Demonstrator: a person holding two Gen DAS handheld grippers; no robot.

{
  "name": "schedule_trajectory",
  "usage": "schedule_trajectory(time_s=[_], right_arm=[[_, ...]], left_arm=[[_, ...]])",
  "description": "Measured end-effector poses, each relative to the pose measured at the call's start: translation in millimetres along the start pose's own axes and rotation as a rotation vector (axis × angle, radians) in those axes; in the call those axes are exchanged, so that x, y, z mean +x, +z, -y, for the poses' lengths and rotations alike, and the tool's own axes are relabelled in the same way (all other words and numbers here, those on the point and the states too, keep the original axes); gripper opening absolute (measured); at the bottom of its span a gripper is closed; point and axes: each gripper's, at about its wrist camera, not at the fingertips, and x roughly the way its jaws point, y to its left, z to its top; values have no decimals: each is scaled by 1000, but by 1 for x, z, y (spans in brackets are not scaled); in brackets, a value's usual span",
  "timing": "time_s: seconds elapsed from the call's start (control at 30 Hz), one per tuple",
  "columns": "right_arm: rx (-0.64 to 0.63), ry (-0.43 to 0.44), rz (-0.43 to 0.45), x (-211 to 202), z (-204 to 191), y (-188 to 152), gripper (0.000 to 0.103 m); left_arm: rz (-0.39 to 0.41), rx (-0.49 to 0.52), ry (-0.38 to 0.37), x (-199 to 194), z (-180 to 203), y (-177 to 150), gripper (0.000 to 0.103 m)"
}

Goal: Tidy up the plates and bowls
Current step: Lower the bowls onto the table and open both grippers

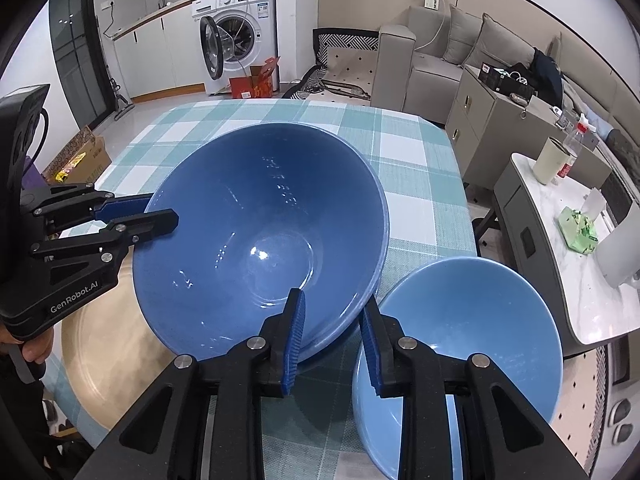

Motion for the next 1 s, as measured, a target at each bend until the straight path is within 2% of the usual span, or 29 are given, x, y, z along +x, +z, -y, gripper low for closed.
schedule_trajectory(time_s=[0.67,0.87,0.93,1.0], right_arm=[[-37,-5,-8,1,-6,-4,45],[-37,-54,39,-6,-6,-5,55],[-40,-63,56,-10,-6,-5,62],[-39,-59,68,-14,-5,-6,67]], left_arm=[[-18,-6,-17,2,-1,-1,21],[-12,-4,-24,-1,-2,-2,26],[-5,-3,-23,-3,-2,-1,31],[5,-5,-28,-7,-1,-1,46]])
